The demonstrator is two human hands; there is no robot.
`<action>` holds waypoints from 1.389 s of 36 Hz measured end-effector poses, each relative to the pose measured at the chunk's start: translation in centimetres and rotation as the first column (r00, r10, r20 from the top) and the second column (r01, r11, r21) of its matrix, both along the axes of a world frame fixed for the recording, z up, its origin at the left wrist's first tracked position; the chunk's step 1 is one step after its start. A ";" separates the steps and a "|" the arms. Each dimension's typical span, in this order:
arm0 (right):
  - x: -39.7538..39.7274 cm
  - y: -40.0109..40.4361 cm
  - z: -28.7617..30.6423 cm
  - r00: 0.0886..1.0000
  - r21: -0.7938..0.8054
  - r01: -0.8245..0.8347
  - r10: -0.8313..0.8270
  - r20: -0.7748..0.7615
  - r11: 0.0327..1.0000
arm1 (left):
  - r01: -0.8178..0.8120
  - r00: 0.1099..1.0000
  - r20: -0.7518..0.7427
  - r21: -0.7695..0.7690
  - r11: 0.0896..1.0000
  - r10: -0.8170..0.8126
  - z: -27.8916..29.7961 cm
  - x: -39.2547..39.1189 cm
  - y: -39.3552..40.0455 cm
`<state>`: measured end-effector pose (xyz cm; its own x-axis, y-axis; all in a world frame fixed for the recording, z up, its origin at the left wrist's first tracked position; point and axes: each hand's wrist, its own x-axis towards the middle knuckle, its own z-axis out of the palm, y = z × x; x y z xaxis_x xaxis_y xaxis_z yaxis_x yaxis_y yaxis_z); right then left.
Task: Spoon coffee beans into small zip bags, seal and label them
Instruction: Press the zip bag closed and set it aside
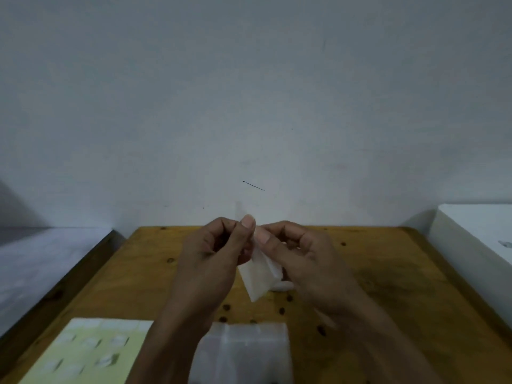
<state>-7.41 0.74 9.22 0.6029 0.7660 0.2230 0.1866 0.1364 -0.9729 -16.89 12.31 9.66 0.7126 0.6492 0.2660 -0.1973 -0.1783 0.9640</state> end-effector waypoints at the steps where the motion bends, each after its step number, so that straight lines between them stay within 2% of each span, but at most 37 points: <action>1: 0.1 0.1 -0.1 1.000 -0.006 -0.007 0.007 -0.019 1.000 | -0.003 1.000 -0.010 0.020 1.000 0.004 0.0 0.0 0.1; 4: 0.6 0.3 -0.5 0.998 -0.024 0.004 -0.005 -0.056 1.000 | -0.012 0.999 -0.048 0.094 0.996 0.017 -0.4 0.1 0.4; 6: 0.8 0.4 -0.9 0.990 -0.051 0.091 -0.085 0.113 0.995 | -0.026 0.996 -0.084 0.152 0.988 0.039 -0.6 0.3 0.5; 9: 1.1 0.8 -1.7 0.899 -0.055 0.245 -0.205 0.387 0.968 | -0.064 0.990 -0.112 0.198 0.978 0.088 -0.6 0.7 0.1; 13: 1.2 1.5 -2.1 0.801 -0.028 0.322 -0.256 0.540 0.946 | -0.053 0.974 -0.198 0.277 0.959 0.111 -0.7 1.3 -0.4; 16: 1.4 1.6 -2.3 0.800 -0.018 0.355 -0.293 0.523 0.935 | -0.039 0.967 -0.225 0.332 0.943 0.119 -1.1 1.6 -0.3; 20: 1.7 1.7 -2.6 0.790 -0.004 0.416 -0.359 0.497 0.910 | -0.098 0.950 -0.227 0.437 0.894 0.215 -1.3 1.9 -0.1; 24: 1.3 2.1 -2.8 0.759 -0.031 0.466 -0.381 0.528 0.884 | -0.096 0.926 -0.265 0.523 0.847 0.269 -1.1 2.2 -0.1; 30: 3.1 1.5 -2.3 0.737 -0.058 0.560 -0.465 0.491 0.826 | -0.088 0.901 -0.299 0.582 0.808 0.313 -1.2 2.0 0.3; 33: 3.1 1.1 -1.7 0.761 -0.075 0.504 -0.401 0.511 0.861 | -0.086 0.903 -0.310 0.545 0.834 0.296 -0.5 2.0 0.1; 35: 2.8 0.7 -1.5 0.811 -0.077 0.387 -0.299 0.503 0.919 | -0.096 0.895 -0.328 0.520 0.849 0.302 -0.2 2.0 0.4; 37: 2.7 0.4 -1.4 0.800 -0.098 0.298 -0.193 0.568 0.950 | -0.096 0.887 -0.353 0.489 0.867 0.297 0.0 2.0 1.0; 40: 2.8 0.3 -1.3 0.734 -0.214 0.277 -0.062 0.676 0.937 | -0.057 0.877 -0.394 0.484 0.873 0.276 0.5 1.7 1.6; 43: 3.2 0.5 -1.4 0.774 -0.373 0.268 0.032 0.632 0.888 | 0.010 0.846 -0.457 0.531 0.848 0.276 1.0 1.3 1.7; 46: 3.3 0.7 -1.4 0.794 -0.400 0.260 0.042 0.607 0.879 | 0.048 0.828 -0.481 0.573 0.818 0.288 1.2 1.2 1.6; 50: 3.2 0.7 -1.5 0.803 -0.366 0.236 0.031 0.595 0.900 | 0.070 0.857 -0.451 0.581 0.811 0.249 1.6 1.1 1.6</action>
<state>-4.24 1.43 7.76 0.5433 0.8051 0.2379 0.7139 -0.2939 -0.6356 -15.82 13.88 11.23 0.7919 0.5631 0.2363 0.3099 -0.7040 0.6390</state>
